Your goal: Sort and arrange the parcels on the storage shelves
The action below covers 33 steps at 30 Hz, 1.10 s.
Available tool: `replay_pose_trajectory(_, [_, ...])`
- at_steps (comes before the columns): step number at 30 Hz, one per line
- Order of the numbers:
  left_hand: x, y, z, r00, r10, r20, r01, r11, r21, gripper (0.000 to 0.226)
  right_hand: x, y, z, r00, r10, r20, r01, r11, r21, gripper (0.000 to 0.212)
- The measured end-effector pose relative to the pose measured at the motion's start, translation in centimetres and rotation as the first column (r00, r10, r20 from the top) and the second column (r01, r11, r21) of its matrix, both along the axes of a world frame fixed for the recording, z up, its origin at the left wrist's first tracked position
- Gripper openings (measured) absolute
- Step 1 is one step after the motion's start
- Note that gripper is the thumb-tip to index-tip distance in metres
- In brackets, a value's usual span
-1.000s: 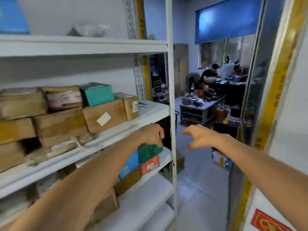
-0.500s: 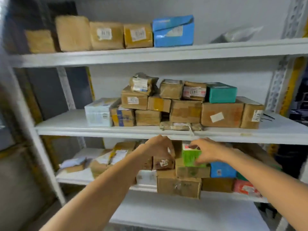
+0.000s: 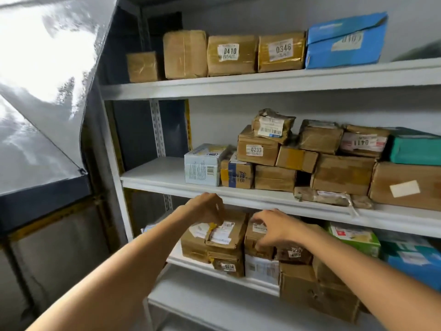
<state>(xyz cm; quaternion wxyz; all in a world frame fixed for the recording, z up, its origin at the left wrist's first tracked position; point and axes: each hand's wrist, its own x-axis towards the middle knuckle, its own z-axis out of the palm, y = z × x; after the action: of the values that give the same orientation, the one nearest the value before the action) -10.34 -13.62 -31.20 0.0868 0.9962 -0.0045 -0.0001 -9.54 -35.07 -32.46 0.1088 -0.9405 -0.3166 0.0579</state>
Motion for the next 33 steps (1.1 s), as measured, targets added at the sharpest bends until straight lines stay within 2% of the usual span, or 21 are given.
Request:
replay_pose_trajectory(3, [1.1, 3.3, 0.4, 0.999, 0.028, 0.045, -0.027, 0.999, -0.037, 0.039, 1.6, 2.6, 0.6, 1.000, -0.025, 0.003, 0.025, 0.999, -0.020, 0.062])
replay_pose_trajectory(5, [1.9, 5.3, 1.0, 0.998, 0.032, 0.059, -0.030, 0.999, -0.042, 0.039, 2.7, 4.4, 1.1, 0.998, -0.052, 0.030, 0.053, 0.998, -0.035, 0.048])
replay_pose_trajectory(6, [2.4, 6.4, 1.4, 0.998, 0.025, 0.058, -0.022, 0.999, -0.040, 0.038, 3.1, 5.2, 1.3, 0.997, -0.063, 0.036, 0.064, 0.997, -0.033, 0.050])
replay_pose_trajectory(9, [3.8, 9.3, 2.4, 0.998, 0.007, 0.066, -0.005, 0.999, -0.032, 0.038, 4.3, 7.5, 2.1, 0.994, -0.096, 0.054, 0.097, 0.995, -0.017, 0.075])
replay_pose_trajectory(14, [6.2, 12.4, 2.7, 0.993, 0.015, 0.117, -0.004, 0.995, -0.096, 0.038, 6.7, 10.5, 3.5, 0.992, -0.095, 0.080, 0.094, 0.996, 0.008, 0.079])
replay_pose_trajectory(18, [8.2, 14.4, 3.6, 0.983, 0.060, 0.171, -0.044, 0.995, -0.093, 0.039, 9.2, 12.6, 4.8, 0.988, -0.061, 0.142, 0.059, 0.998, 0.019, 0.076])
replay_pose_trajectory(23, [10.3, 16.1, 5.2, 0.971, 0.116, 0.210, -0.106, 0.993, -0.061, 0.043, 12.4, 14.0, 6.7, 0.975, -0.041, 0.218, 0.020, 0.995, 0.095, 0.062])
replay_pose_trajectory(28, [13.1, 17.4, 5.8, 0.963, 0.148, 0.226, -0.140, 0.989, -0.051, 0.043, 16.3, 15.5, 6.9, 0.937, -0.027, 0.347, 0.018, 0.999, 0.030, 0.047])
replay_pose_trajectory(33, [16.1, 18.5, 5.4, 0.972, 0.136, 0.189, -0.136, 0.991, -0.015, 0.044, 18.9, 16.8, 6.1, 0.924, -0.058, 0.377, 0.060, 0.998, 0.005, 0.050])
